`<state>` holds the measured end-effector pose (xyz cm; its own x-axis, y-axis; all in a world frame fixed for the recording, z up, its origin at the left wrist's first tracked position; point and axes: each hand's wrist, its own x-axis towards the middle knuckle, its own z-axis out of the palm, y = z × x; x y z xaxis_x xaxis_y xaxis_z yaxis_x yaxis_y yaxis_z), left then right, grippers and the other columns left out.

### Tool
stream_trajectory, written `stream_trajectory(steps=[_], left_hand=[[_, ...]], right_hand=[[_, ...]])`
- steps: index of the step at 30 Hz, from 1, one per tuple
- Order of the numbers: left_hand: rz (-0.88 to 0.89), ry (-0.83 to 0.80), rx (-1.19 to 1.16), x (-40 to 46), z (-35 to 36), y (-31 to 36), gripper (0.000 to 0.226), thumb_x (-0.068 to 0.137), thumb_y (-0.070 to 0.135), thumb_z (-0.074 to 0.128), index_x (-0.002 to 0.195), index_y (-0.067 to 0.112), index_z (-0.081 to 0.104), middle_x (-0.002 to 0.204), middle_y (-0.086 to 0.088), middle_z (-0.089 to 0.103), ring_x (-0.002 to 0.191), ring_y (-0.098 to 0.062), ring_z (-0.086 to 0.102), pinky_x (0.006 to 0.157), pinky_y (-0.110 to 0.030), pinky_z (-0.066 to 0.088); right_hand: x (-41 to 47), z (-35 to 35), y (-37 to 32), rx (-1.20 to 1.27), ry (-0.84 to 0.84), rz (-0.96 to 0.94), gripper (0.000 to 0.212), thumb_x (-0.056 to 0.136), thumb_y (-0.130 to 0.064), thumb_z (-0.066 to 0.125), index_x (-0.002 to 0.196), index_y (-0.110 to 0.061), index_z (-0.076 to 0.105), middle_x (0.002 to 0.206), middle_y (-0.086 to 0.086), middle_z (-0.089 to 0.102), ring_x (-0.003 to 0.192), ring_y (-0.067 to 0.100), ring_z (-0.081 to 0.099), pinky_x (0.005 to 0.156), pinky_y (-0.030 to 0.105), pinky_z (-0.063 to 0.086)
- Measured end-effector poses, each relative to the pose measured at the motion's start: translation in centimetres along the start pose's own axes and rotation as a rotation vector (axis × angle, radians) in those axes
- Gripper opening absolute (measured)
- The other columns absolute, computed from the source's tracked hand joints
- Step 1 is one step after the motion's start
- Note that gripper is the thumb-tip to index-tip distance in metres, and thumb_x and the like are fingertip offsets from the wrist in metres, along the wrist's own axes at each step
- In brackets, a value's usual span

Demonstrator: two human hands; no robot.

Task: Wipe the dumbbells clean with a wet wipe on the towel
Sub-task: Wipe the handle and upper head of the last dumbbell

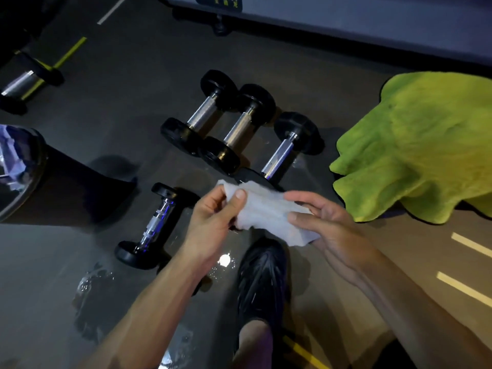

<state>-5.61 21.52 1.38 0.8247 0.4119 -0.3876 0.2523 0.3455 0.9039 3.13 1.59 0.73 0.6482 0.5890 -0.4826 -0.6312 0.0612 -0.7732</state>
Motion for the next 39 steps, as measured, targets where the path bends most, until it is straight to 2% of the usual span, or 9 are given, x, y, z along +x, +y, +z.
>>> stream_trajectory(steps=[4,11,15,19,22,26,30,34,39], left_hand=[[0.094,-0.043,0.118,0.0,1.7,1.3,0.024,0.097,0.030,0.065,0.103,0.007,0.073,0.089,-0.020,0.064,0.078,-0.029,0.056,0.070,-0.044,0.045],[-0.075,-0.344,0.153,-0.4,3.8,3.7,0.023,0.104,0.032,0.060,0.115,0.020,0.076,0.099,-0.009,0.073,0.086,-0.019,0.071,0.072,-0.029,0.058],[-0.157,-0.261,0.211,0.0,3.9,3.3,0.039,0.100,0.033,0.059,0.122,0.003,0.068,0.107,-0.013,0.075,0.094,-0.025,0.073,0.075,-0.033,0.059],[-0.233,-0.201,0.216,0.0,3.2,2.9,0.036,0.103,0.032,0.059,0.118,0.002,0.071,0.107,-0.016,0.078,0.091,-0.027,0.076,0.071,-0.032,0.060],[-0.314,-0.249,0.099,-0.3,3.3,3.2,0.032,0.102,0.026,0.061,0.125,0.006,0.071,0.120,-0.020,0.076,0.101,-0.030,0.076,0.077,-0.033,0.063],[-0.090,-0.290,0.113,-0.6,3.1,4.0,0.025,0.096,0.014,0.068,0.119,0.021,0.075,0.114,-0.013,0.074,0.094,-0.023,0.072,0.076,-0.035,0.061],[0.286,-0.349,0.434,-0.2,2.2,5.1,0.024,0.092,0.001,0.062,0.085,0.019,0.075,0.088,-0.010,0.067,0.080,-0.016,0.062,0.072,-0.030,0.048],[0.300,-0.436,0.610,0.3,1.4,4.8,0.040,0.093,-0.013,0.061,0.077,0.021,0.074,0.094,0.001,0.065,0.088,-0.015,0.063,0.080,-0.025,0.049],[0.179,-0.521,0.691,-0.1,0.7,4.4,0.033,0.079,-0.006,0.060,0.077,0.023,0.077,0.102,0.001,0.065,0.090,-0.019,0.065,0.077,-0.030,0.050]], right_hand=[[-1.1,-1.4,0.6,0.041,0.016,0.004,0.044,0.073,-0.010,0.079,0.116,-0.012,0.068,0.100,0.008,0.076,0.086,0.016,0.070,0.071,0.021,0.058],[-1.5,-2.1,1.3,0.270,-0.227,0.324,0.092,0.067,-0.064,0.087,0.139,-0.013,0.062,0.129,0.018,0.068,0.118,0.030,0.065,0.114,0.058,0.043],[-1.4,-1.6,1.3,0.411,-0.157,0.226,0.086,0.069,-0.039,0.094,0.136,-0.001,0.056,0.143,0.024,0.059,0.124,0.033,0.060,0.111,0.059,0.045],[-1.5,-2.0,0.9,0.325,-0.008,0.161,0.042,0.073,-0.029,0.088,0.103,-0.015,0.062,0.106,0.008,0.070,0.093,0.020,0.067,0.074,0.032,0.059],[-1.7,-2.2,0.6,0.247,0.086,0.110,0.013,0.082,-0.023,0.078,0.090,-0.017,0.070,0.106,0.007,0.075,0.100,0.022,0.068,0.073,0.031,0.056],[-2.0,-3.2,-1.6,0.176,0.068,-0.057,0.028,0.089,-0.020,0.066,0.115,-0.014,0.075,0.122,0.013,0.074,0.111,0.027,0.070,0.093,0.040,0.057],[-2.4,-3.9,-3.1,0.039,0.027,-0.144,0.011,0.088,-0.012,0.068,0.090,-0.016,0.078,0.100,0.020,0.066,0.095,0.032,0.058,0.086,0.046,0.044],[-1.7,-3.5,-3.4,-0.086,0.102,-0.130,0.025,0.077,-0.016,0.050,0.071,-0.015,0.074,0.082,0.021,0.056,0.078,0.030,0.048,0.069,0.037,0.040],[-1.1,-2.9,-3.7,-0.334,0.054,-0.257,0.012,0.084,-0.011,0.073,0.088,-0.018,0.064,0.081,0.005,0.057,0.075,0.021,0.049,0.069,0.030,0.045]])
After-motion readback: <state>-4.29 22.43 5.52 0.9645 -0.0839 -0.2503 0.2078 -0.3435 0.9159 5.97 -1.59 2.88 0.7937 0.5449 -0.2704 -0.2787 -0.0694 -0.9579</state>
